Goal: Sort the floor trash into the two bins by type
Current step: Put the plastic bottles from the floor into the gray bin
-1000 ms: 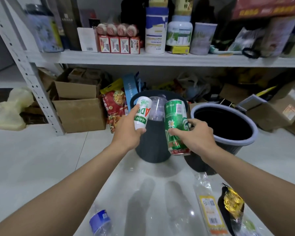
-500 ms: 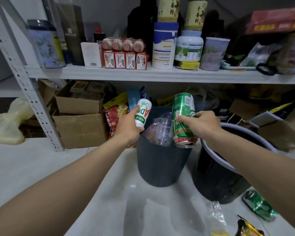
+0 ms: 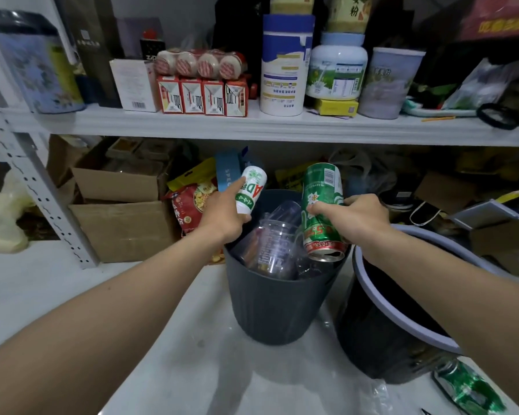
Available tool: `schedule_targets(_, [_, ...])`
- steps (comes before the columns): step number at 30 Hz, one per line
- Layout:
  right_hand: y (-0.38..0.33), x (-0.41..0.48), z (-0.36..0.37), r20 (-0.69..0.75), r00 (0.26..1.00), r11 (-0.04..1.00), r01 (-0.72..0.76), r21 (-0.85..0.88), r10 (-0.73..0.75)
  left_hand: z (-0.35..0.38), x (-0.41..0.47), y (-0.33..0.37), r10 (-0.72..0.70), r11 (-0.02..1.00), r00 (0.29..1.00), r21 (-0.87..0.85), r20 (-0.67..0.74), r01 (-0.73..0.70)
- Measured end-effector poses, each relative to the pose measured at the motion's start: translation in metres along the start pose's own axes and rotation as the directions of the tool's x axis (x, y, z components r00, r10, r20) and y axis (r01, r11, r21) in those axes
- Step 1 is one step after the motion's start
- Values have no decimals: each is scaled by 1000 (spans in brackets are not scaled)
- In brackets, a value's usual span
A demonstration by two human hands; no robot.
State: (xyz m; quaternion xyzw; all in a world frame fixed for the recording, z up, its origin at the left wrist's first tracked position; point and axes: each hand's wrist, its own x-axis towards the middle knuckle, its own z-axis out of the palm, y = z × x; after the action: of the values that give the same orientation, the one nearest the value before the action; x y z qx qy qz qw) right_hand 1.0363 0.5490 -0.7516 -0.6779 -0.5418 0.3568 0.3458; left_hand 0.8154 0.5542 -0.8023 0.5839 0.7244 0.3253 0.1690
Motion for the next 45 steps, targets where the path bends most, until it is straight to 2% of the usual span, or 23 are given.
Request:
schedule_targets(6, [0, 18, -3, 9, 1000, 1000, -6, -14, 6, 16, 10, -3, -29, 993, 995, 121, 92, 18])
schedule_targets(11, [-4, 29, -3, 7, 999, 994, -36, -100, 37, 14, 10, -8, -14, 990, 995, 138, 97, 1])
schedule_targets(20, [-6, 43, 8, 23, 995, 982, -94, -166, 99, 7, -3, 4, 127, 965, 986, 218, 107, -148])
schedule_targets(29, [-1, 45, 6, 52, 996, 976, -60, -210, 73, 0, -8, 15, 211, 937, 973, 264, 97, -230])
schedule_targets(34, [5, 45, 5, 65, 998, 970, -7, -243, 24, -2, -11, 20, 234, 924, 967, 285, 100, -253])
schedule_targets(39, [6, 34, 0, 86, 994, 932, 98, -349, -72, -3, -18, 28, 255, 916, 961, 293, 104, -274])
schedule_targets(42, [2, 19, -6, 153, 974, 870, 221, -440, -170, -4, -24, 32, 272, 910, 956, 296, 109, -292])
schedule_targets(45, [-1, 6, -11, 228, 931, 764, 365, -532, -286, -10, -33, 37, 295, 895, 950, 317, 107, -314])
